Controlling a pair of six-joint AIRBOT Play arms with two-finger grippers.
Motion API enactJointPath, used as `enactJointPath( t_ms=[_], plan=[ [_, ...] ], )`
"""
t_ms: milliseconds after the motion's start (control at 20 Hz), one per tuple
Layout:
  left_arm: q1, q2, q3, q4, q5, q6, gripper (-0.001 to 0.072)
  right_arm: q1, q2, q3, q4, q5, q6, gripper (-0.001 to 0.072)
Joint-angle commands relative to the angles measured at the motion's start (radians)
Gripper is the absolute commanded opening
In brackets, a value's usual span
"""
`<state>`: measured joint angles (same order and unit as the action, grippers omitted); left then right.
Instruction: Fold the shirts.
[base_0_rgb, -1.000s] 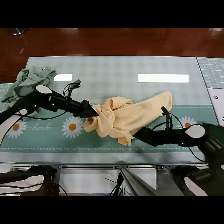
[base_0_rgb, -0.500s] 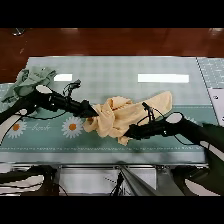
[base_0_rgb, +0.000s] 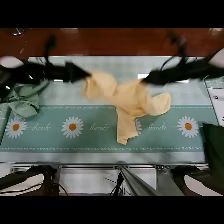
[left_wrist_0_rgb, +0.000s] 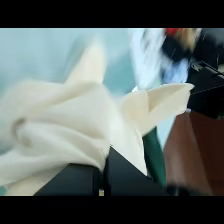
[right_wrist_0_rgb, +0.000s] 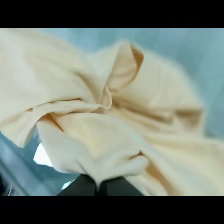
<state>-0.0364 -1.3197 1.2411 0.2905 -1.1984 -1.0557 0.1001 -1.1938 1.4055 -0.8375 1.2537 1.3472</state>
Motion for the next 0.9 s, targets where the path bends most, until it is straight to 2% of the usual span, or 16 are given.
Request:
enactJointPath(
  t_ms=[0, 100, 250, 350, 450, 550, 700, 850],
  plan=[
    [0.030, 0.092, 0.365, -0.080, 0.201, -0.031, 0.0036, -0.107, -0.012, 0.614, -0.115, 0.092, 0.115, 0.0015],
    [0.030, 0.124, 0.595, -0.071, 0.250, -0.030, 0.0036, -0.097, -0.004, 0.858, -0.095, 0.114, 0.119, 0.0015],
    [0.030, 0.200, 0.822, 0.045, 0.238, -0.052, 0.0036, -0.089, 0.126, 0.867, -0.039, 0.126, 0.075, 0.0015],
    [0.030, 0.312, 0.832, 0.197, 0.220, -0.098, 0.0036, -0.089, 0.222, 0.852, -0.098, 0.154, 0.063, 0.0015],
    [0.030, 0.420, 0.822, 0.359, 0.117, -0.166, 0.0036, -0.089, 0.320, 0.821, -0.163, 0.154, 0.065, 0.0016],
    [0.030, 0.509, 0.799, 0.457, -0.003, -0.212, 0.0036, -0.089, 0.414, 0.771, -0.207, 0.157, 0.072, 0.0016],
    [0.030, 0.599, 0.744, 0.477, -0.148, -0.296, 0.0037, -0.089, 0.498, 0.700, -0.219, 0.198, 0.094, 0.0016],
    [0.030, 0.638, 0.676, 0.477, -0.222, -0.365, 0.0037, -0.089, 0.517, 0.644, -0.217, 0.303, 0.121, 0.0016]
  ],
)
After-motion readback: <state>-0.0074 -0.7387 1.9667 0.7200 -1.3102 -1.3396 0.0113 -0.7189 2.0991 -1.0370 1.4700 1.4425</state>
